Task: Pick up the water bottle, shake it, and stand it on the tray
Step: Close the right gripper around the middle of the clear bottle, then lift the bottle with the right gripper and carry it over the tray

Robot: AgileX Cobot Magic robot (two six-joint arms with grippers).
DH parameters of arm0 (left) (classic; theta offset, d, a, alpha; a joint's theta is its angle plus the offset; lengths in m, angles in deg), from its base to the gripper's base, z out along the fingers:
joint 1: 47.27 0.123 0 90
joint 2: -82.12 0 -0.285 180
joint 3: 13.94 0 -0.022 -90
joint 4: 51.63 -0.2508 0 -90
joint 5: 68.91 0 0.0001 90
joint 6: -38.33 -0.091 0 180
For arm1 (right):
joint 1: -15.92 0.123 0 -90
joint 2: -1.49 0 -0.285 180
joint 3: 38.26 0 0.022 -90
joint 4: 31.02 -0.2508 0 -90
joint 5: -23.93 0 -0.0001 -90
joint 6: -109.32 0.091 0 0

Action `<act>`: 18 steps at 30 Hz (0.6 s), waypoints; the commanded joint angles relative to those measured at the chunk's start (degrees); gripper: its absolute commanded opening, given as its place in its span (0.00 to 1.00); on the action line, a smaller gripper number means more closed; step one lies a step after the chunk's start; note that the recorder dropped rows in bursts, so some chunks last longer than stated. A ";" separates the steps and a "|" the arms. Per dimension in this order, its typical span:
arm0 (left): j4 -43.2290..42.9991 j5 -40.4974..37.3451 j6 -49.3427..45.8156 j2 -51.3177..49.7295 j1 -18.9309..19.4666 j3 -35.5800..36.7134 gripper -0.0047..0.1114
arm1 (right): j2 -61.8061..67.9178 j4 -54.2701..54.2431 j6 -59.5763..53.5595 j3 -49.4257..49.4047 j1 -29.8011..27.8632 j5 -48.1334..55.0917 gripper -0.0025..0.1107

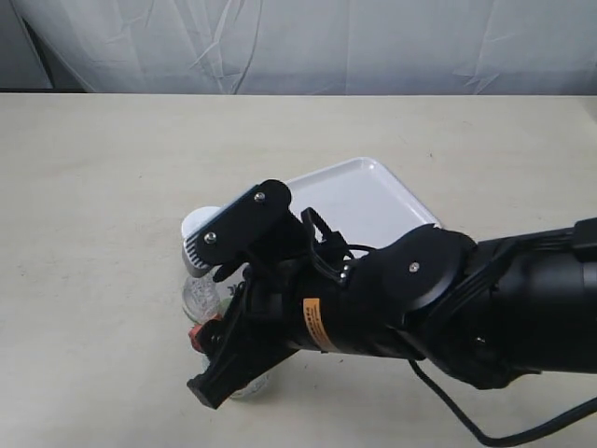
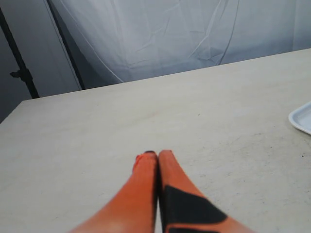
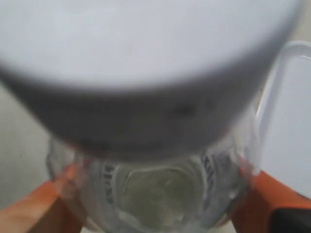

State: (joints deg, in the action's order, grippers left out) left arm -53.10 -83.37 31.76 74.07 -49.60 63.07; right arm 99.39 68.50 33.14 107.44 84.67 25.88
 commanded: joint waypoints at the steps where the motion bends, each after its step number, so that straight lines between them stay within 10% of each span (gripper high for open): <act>1: -0.10 0.77 0.05 0.26 -0.02 0.21 0.04 | -0.86 -0.24 -0.32 0.35 -0.05 0.00 0.02; 11: -0.10 0.77 -0.05 0.26 -0.02 0.21 0.04 | -23.39 -24.43 -11.52 0.35 -0.05 43.86 0.02; 16: -0.10 0.77 -0.05 0.26 -0.02 0.21 0.04 | -27.85 -44.96 -50.76 0.23 -0.05 10.71 0.02; 18: -0.10 0.77 0.07 0.26 -0.02 0.21 0.04 | -28.20 -50.62 -56.68 1.86 -0.33 15.38 0.02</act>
State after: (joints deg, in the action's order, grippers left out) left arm -53.10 -83.37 31.76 74.07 -49.60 63.07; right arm 72.68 24.74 -9.84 107.38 84.31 45.76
